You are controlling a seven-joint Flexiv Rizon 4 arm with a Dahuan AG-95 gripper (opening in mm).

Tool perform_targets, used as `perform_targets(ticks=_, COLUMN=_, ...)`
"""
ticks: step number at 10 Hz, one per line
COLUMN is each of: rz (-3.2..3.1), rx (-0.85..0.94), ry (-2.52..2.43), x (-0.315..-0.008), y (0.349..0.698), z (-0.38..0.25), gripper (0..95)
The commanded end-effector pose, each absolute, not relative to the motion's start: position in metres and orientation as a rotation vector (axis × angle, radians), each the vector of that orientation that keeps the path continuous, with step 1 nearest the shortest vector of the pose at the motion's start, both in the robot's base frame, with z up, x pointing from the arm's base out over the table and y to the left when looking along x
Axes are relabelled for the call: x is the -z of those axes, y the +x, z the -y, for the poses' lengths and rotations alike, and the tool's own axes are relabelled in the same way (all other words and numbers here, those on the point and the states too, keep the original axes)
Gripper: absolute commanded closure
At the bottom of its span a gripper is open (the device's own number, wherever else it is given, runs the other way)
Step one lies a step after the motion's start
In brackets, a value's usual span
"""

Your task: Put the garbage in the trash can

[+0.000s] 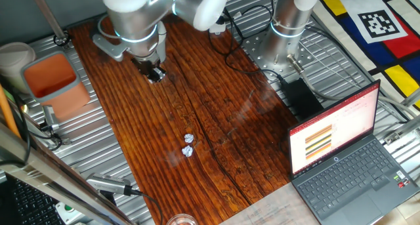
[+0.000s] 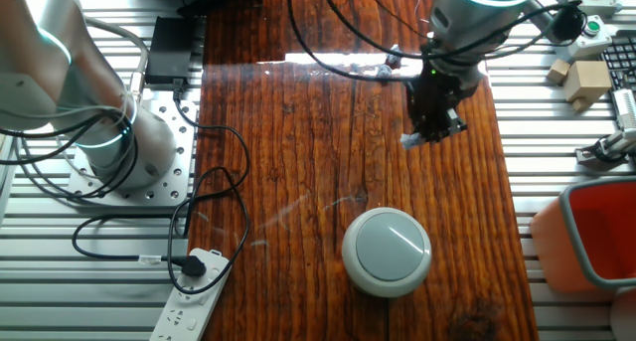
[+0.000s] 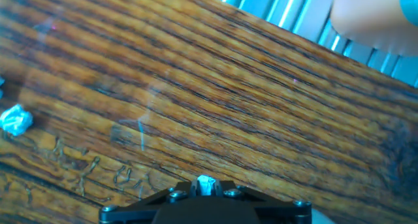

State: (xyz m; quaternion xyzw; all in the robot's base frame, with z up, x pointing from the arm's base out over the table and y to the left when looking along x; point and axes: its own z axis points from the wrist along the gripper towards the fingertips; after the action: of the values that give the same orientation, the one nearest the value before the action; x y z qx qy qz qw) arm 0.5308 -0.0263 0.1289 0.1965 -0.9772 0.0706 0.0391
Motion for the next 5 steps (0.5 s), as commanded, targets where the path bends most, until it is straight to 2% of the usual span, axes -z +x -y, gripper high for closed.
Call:
perform_targets(ticks=1, rz=2.946, rx=-0.199, ry=0.757, x=-0.141, y=0.532, z=0.047, gripper=95.0)
perform_targets(ticks=2, rz=2.923, rx=-0.194, ry=0.819, x=-0.158, y=0.534, z=0.078, gripper=95.0)
perform_targets(ticks=5, rz=2.877, rx=-0.187, ry=0.915, x=-0.179, y=0.526, z=0.137, gripper=95.0)
